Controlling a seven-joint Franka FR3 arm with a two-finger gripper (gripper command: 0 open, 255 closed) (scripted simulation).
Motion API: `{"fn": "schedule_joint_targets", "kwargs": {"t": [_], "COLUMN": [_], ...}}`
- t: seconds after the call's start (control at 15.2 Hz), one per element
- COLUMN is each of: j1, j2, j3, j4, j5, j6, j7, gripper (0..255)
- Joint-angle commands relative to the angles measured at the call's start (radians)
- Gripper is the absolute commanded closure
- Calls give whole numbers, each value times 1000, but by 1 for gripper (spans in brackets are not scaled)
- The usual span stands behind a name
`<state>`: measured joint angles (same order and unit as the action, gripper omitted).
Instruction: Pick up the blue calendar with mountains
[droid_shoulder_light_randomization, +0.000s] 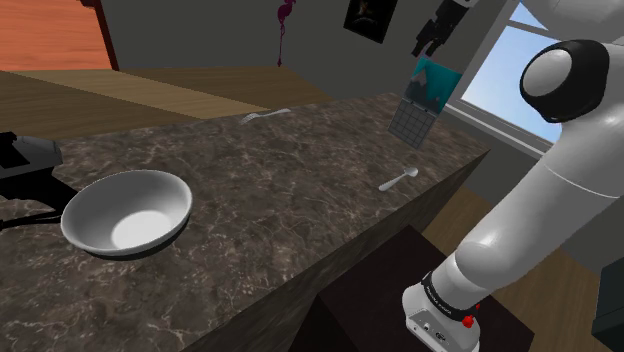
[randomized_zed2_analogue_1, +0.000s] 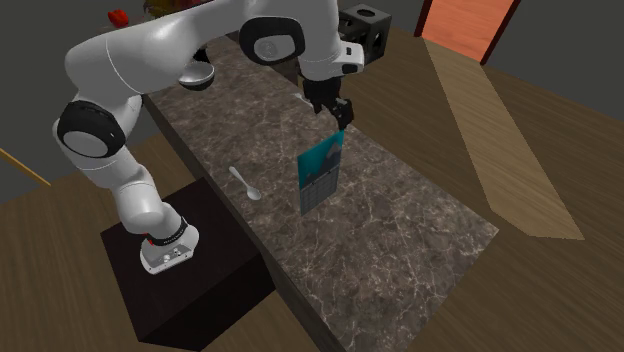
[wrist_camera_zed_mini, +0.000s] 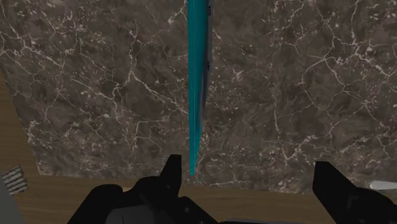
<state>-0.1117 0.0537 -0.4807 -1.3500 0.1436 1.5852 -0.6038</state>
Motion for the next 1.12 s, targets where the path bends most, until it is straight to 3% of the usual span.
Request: {"fn": "schedule_joint_targets", "kwargs": {"t": [0.0, 0.13, 0.73, 0.79, 1.06], "j1": [-38, -84, -44, -45, -45], "j2": [96, 184, 106, 107, 107], "j3": [-26, -38, -29, -29, -29], "j4": [128, 250, 41, 42, 43], "j5": [55, 106, 60, 60, 60], "j6": [-46, -94, 48, 47, 46], "j7": [-41, -68, -65, -65, -65], "gripper": [0, 0, 0, 255, 255]}}
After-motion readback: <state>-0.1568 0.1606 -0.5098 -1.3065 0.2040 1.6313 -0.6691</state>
